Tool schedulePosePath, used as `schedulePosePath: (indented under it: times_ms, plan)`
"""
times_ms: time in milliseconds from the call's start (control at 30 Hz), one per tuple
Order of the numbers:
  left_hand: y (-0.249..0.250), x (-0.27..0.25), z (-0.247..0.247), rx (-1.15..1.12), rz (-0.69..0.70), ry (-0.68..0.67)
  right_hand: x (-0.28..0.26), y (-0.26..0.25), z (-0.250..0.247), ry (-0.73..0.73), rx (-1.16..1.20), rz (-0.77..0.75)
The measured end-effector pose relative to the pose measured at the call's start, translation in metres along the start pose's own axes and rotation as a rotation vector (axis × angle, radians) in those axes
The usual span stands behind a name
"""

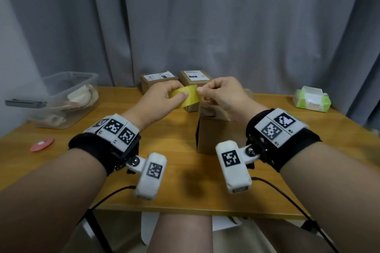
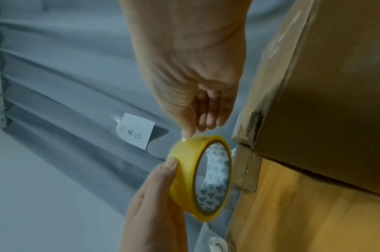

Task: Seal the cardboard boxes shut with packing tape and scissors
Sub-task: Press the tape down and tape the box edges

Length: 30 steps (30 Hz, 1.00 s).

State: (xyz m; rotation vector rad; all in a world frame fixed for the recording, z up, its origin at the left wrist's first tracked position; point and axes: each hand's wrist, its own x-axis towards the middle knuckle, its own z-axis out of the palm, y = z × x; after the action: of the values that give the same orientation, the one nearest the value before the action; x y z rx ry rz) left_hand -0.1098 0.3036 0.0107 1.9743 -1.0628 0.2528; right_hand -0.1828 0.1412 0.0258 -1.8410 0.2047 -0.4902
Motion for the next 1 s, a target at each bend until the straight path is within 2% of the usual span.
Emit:
schedulePosePath:
  times_ms: [133, 200, 267, 400, 667, 833, 1000]
  plan:
    - [-0.002, 0.006, -0.003, -0.039, -0.061, 0.022, 0.003, -0.004, 0.002, 0.038, -0.276, -0.065]
    - [-0.005, 0.01, -0.006, 0.11, -0.075, 0.005, 0.006, -0.003, 0.003, 0.052, -0.354, -0.072]
    - [-0.01, 0.011, -0.007, 0.244, -0.08, -0.032, 0.01, -0.004, 0.005, 0.048, -0.368, -0.042]
    - [-0.018, 0.014, -0.004, 0.201, -0.105, -0.068, 0.015, -0.003, -0.004, 0.102, -0.438, 0.039]
    - [-0.013, 0.026, 0.005, 0.455, -0.143, -0.222, 0.012, 0.02, -0.038, 0.195, -0.564, 0.165]
    - [-0.014, 0.037, 0.016, 0.479, -0.202, -0.303, 0.007, 0.023, -0.044, 0.186, -0.56, 0.143]
    - [-0.018, 0.035, 0.016, 0.479, -0.211, -0.287, 0.006, 0.03, -0.039, 0.208, -0.514, 0.155]
